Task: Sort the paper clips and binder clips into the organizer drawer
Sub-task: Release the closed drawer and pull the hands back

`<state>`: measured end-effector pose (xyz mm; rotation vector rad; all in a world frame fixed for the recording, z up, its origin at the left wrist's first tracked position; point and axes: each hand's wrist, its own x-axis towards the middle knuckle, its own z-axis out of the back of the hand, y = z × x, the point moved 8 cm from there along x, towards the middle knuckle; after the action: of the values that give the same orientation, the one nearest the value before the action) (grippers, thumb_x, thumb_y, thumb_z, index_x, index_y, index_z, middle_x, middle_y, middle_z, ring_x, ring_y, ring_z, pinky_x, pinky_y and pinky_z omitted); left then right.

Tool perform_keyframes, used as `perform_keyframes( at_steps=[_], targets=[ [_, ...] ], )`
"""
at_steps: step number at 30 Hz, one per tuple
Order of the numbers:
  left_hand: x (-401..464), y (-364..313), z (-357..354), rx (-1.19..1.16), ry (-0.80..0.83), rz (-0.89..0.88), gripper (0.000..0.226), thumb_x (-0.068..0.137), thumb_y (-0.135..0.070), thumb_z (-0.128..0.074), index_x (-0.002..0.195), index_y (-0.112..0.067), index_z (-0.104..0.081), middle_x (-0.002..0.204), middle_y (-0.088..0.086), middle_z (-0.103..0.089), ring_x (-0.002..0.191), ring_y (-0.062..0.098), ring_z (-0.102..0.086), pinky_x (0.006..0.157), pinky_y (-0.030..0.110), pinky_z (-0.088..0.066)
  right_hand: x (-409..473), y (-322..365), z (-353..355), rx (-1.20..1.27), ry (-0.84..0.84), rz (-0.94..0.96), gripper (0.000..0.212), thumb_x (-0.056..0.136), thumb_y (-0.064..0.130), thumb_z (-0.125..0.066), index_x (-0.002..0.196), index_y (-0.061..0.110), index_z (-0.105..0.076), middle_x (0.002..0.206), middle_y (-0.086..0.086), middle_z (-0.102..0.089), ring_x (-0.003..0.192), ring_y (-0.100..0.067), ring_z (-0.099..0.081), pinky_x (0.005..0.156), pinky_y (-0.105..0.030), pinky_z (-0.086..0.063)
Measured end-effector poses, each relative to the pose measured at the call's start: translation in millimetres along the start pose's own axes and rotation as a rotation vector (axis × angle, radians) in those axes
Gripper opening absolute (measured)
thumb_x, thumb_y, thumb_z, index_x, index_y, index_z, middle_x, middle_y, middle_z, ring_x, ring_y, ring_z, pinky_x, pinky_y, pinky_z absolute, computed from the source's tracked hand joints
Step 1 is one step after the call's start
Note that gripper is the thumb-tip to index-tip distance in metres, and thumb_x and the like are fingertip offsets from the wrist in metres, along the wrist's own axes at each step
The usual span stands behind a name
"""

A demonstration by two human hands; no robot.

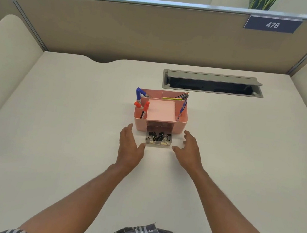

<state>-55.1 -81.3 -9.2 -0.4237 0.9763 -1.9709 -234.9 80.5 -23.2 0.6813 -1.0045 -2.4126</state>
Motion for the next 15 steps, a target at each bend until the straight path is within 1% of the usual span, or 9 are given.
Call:
perform_keyframes(
  at_steps=[1,2,4,6,8,11,13,15],
  targets=[
    [3.3,6.7,-1.7,-0.007,0.032,0.036,0.087,0.085,-0.021,-0.072,0.150,-0.018,-0.014,0.157,0.002,-0.019,0.143,0.022,-0.026,0.116,0.039,-0.032,2.4,-0.6,-2.0,0.004,0.026,0.000,0.083,0.084,0.023,-0.074,0.151,0.017,-0.024,0.150,-0.005,-0.038,0.135,-0.021,-0.043,0.109,-0.040,-0.040],
    [7.1,11.2,-3.5,-0.015,0.061,0.061,0.092,0.085,-0.023,-0.074,0.152,-0.019,-0.010,0.159,0.002,-0.016,0.145,0.021,-0.022,0.118,0.039,-0.028,5.4,1.4,-3.0,0.022,0.043,0.013,0.089,0.082,0.025,-0.076,0.151,0.020,-0.021,0.151,-0.003,-0.037,0.137,-0.020,-0.040,0.110,-0.040,-0.039],
    [15.6,16.0,-7.3,-0.031,0.107,0.091,0.098,0.083,-0.027,-0.075,0.152,-0.024,-0.006,0.161,0.000,-0.012,0.147,0.021,-0.020,0.119,0.041,-0.027,12.2,9.4,-3.2,0.070,0.063,0.064,0.089,0.076,0.026,-0.080,0.145,0.028,-0.025,0.147,0.002,-0.042,0.133,-0.018,-0.043,0.107,-0.039,-0.042],
    [24.9,17.2,-10.5,-0.031,0.133,0.105,0.099,0.081,-0.031,-0.077,0.151,-0.031,-0.007,0.161,-0.003,-0.012,0.146,0.020,-0.021,0.117,0.044,-0.030,19.6,16.4,-2.9,0.088,0.076,0.111,0.084,0.072,0.027,-0.083,0.137,0.032,-0.030,0.139,0.005,-0.048,0.126,-0.016,-0.048,0.103,-0.040,-0.046],
    [34.2,15.6,-12.4,-0.039,0.147,0.095,0.098,0.079,-0.033,-0.079,0.149,-0.033,-0.011,0.159,-0.004,-0.018,0.144,0.020,-0.025,0.115,0.045,-0.034,26.2,19.3,-2.0,0.090,0.080,0.129,0.082,0.070,0.028,-0.084,0.133,0.033,-0.032,0.134,0.007,-0.051,0.121,-0.016,-0.051,0.100,-0.039,-0.048],
    [44.2,9.8,-13.7,-0.083,0.139,0.042,0.092,0.077,-0.029,-0.081,0.145,-0.033,-0.019,0.151,-0.007,-0.032,0.137,0.018,-0.036,0.110,0.044,-0.042,35.1,18.8,-1.3,0.103,0.058,0.123,0.080,0.069,0.027,-0.085,0.131,0.031,-0.036,0.131,0.006,-0.053,0.118,-0.017,-0.052,0.098,-0.038,-0.049],
    [49.5,5.6,-14.2,-0.120,0.116,0.018,0.085,0.078,-0.024,-0.080,0.142,-0.034,-0.025,0.145,-0.008,-0.039,0.132,0.016,-0.042,0.106,0.043,-0.046,39.0,18.7,-1.1,0.117,0.017,0.105,0.076,0.070,0.027,-0.085,0.129,0.031,-0.038,0.130,0.006,-0.052,0.118,-0.018,-0.053,0.097,-0.039,-0.050],
    [54.5,0.7,-14.0,-0.173,0.088,0.021,0.077,0.079,-0.018,-0.078,0.138,-0.034,-0.032,0.138,-0.009,-0.046,0.126,0.014,-0.048,0.101,0.041,-0.050,42.3,19.0,0.5,0.128,-0.047,0.077,0.071,0.069,0.030,-0.085,0.125,0.031,-0.041,0.125,0.007,-0.053,0.114,-0.018,-0.055,0.092,-0.039,-0.052]
  ],
)
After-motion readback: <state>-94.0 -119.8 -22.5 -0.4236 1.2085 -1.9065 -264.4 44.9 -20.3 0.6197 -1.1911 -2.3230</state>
